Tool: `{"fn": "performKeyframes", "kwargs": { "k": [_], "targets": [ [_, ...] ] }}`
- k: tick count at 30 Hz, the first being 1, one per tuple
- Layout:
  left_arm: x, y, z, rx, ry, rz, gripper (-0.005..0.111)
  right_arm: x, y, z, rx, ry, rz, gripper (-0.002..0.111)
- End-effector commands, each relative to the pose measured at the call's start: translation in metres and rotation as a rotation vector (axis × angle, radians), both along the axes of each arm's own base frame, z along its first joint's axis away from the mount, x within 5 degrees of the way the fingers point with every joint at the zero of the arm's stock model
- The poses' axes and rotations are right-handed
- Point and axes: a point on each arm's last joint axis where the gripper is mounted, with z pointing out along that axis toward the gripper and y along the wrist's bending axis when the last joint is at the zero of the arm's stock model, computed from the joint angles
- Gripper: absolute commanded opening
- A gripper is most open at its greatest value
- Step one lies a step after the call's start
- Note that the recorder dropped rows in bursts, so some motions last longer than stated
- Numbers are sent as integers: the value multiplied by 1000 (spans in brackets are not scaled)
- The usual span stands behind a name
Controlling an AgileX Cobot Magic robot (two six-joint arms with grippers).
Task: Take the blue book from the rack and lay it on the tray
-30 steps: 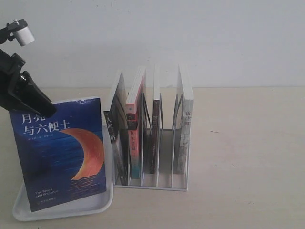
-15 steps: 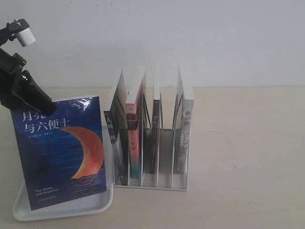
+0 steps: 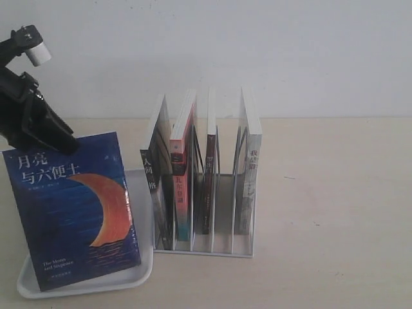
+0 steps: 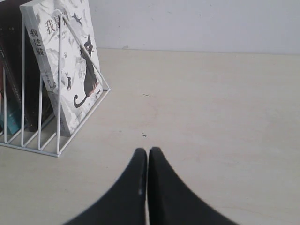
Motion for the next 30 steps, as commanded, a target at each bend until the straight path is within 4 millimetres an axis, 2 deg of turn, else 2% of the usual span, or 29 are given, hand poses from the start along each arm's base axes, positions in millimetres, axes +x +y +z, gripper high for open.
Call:
{"fn": "performKeyframes", "kwargs": {
  "k": [1, 14, 24, 30],
  "targets": [
    [1, -3, 1, -18, -31, -22, 40, 0, 0, 1, -2, -13, -2, 0],
    [8, -1, 9, -15, -146, 17, 40, 0, 0, 1, -2, -13, -2, 0],
    [-13, -1, 46, -20, -264, 21, 40, 0, 0, 1, -2, -13, -2, 0],
    [-32, -1, 69, -49, -287, 35, 40, 0, 0, 1, -2, -13, -2, 0]
  ]
}}
